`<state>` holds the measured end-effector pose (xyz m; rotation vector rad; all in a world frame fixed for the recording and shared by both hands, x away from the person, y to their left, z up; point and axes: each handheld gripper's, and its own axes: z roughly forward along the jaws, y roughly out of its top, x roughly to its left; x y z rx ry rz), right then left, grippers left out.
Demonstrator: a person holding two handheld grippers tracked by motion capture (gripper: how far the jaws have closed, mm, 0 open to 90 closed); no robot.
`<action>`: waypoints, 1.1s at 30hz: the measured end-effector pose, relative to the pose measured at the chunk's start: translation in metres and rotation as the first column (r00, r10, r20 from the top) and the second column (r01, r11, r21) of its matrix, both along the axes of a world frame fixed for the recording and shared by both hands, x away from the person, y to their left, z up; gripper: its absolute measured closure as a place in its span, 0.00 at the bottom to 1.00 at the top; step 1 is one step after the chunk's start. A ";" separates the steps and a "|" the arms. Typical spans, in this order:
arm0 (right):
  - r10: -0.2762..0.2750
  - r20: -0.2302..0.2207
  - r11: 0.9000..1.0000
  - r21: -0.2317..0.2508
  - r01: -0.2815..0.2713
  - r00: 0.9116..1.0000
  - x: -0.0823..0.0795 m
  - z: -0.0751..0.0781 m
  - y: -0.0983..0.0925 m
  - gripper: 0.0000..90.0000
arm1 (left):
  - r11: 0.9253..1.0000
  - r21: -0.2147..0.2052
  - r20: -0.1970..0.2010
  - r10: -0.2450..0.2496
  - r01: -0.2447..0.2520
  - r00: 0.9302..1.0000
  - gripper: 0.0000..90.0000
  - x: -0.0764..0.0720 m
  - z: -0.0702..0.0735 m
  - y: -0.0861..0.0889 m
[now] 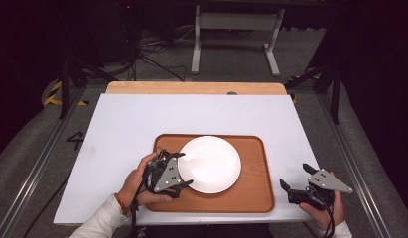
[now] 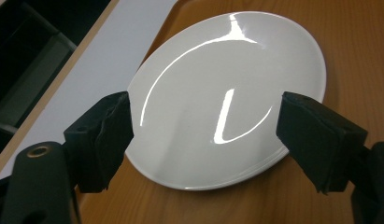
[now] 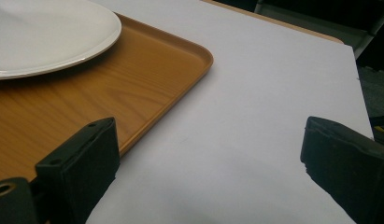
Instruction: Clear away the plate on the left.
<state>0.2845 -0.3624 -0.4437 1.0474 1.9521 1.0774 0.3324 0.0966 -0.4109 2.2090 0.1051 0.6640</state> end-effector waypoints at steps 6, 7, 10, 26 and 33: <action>0.000 0.001 1.000 -0.002 0.000 1.000 0.000 0.000 0.001 0.06 | 0.999 -0.018 0.003 0.033 -0.033 0.999 0.20 0.005 0.003 0.011; 0.001 0.002 1.000 -0.003 -0.001 1.000 0.000 0.000 0.001 0.06 | 0.999 -0.025 0.002 0.039 -0.039 0.999 0.19 0.006 0.003 0.014; 0.002 0.003 1.000 -0.003 -0.002 1.000 0.000 0.000 0.001 0.06 | 0.998 -0.027 0.003 0.061 -0.061 0.998 0.19 0.009 0.004 0.021; 0.005 0.005 1.000 -0.004 -0.005 1.000 -0.001 0.000 0.002 0.06 | 0.991 -0.042 0.006 0.128 -0.127 0.992 0.19 0.016 0.006 0.051; 0.006 0.006 1.000 -0.003 -0.006 1.000 0.000 0.000 0.002 0.06 | 0.986 -0.049 -0.003 0.158 -0.157 0.988 0.20 0.020 0.006 0.065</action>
